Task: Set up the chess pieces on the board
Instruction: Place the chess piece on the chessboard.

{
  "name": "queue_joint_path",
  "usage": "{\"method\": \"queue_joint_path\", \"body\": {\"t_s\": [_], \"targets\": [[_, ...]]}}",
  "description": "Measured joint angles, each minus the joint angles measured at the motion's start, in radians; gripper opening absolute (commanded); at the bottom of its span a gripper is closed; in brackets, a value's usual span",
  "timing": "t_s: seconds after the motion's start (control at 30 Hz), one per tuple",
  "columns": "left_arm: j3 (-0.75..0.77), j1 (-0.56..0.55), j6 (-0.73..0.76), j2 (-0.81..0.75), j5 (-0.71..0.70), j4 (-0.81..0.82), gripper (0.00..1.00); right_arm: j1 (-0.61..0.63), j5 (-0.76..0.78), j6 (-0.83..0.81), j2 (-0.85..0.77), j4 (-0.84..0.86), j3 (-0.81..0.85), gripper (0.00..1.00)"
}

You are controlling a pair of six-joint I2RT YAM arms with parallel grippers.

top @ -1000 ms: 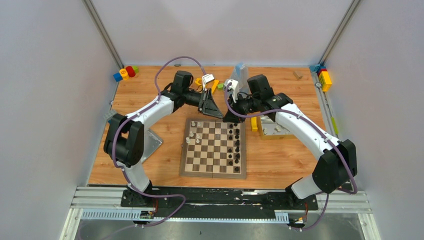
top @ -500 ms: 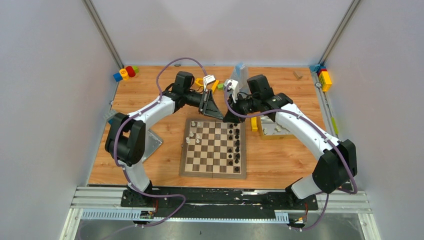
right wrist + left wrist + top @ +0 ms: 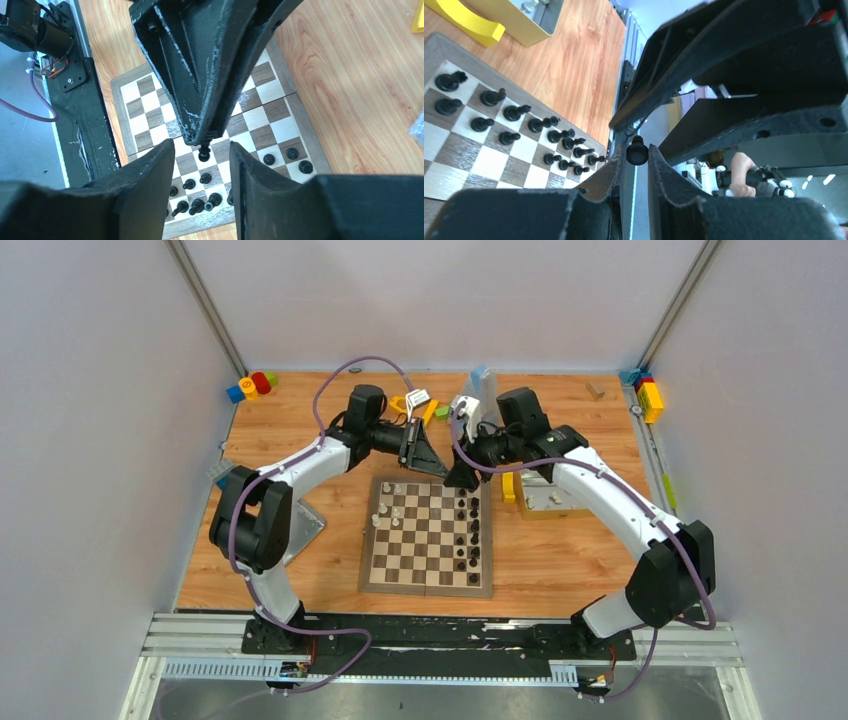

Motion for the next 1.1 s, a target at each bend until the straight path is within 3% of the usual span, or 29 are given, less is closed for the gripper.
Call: {"method": "queue_joint_path", "body": {"t_s": [0.17, 0.37, 0.57, 0.77, 1.1], "targets": [[-0.134, 0.020, -0.195, -0.032, -0.013, 0.284, 0.00, -0.038, -0.019, 0.053, -0.024, 0.016, 0.014, 0.53], [-0.226, 0.055, -0.510, -0.037, -0.045, 0.746, 0.00, -0.096, -0.058, 0.188, -0.062, 0.105, 0.052, 0.46], [-0.295, 0.062, -0.682, -0.060, -0.109, 1.036, 0.00, -0.133, -0.159, 0.343, -0.050, 0.196, 0.072, 0.42], [-0.355, 0.061, -0.735, -0.078, -0.158, 1.189, 0.00, -0.143, -0.267, 0.459, 0.021, 0.247, 0.082, 0.40], [-0.377, 0.061, -0.735, -0.118, -0.196, 1.272, 0.00, -0.143, -0.372, 0.561, 0.050, 0.336, 0.058, 0.37]]}}
